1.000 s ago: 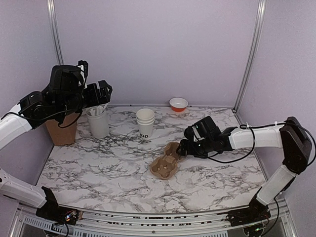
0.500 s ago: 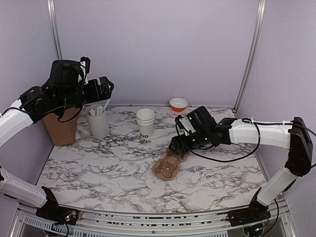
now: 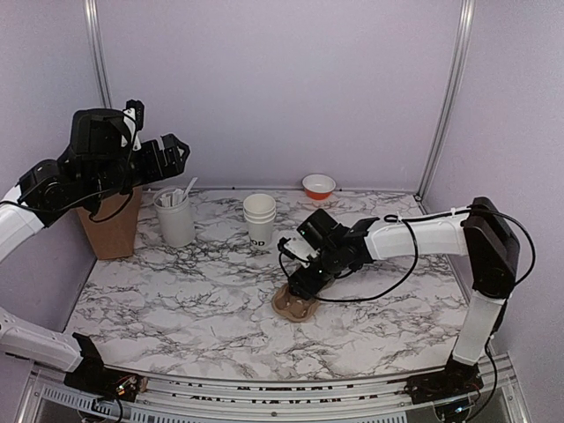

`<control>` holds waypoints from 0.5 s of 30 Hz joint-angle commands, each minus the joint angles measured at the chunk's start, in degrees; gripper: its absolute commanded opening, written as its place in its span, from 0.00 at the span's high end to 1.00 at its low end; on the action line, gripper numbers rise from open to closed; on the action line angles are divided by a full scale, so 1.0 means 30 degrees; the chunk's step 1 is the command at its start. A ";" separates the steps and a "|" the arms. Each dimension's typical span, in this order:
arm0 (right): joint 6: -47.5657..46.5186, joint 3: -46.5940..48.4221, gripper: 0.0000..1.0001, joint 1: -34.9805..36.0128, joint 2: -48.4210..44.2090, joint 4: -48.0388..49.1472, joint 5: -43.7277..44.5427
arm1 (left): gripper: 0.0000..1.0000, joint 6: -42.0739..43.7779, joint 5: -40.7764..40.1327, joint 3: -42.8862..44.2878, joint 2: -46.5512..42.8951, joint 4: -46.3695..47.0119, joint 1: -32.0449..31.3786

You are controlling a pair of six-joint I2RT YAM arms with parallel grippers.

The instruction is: Pack the takeout coffee

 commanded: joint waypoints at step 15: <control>0.3030 0.0354 0.34 -0.0052 0.1112 -0.2090 0.4130 | 0.01 -0.0305 -0.1753 -0.0632 -0.0997 -0.1163 0.2982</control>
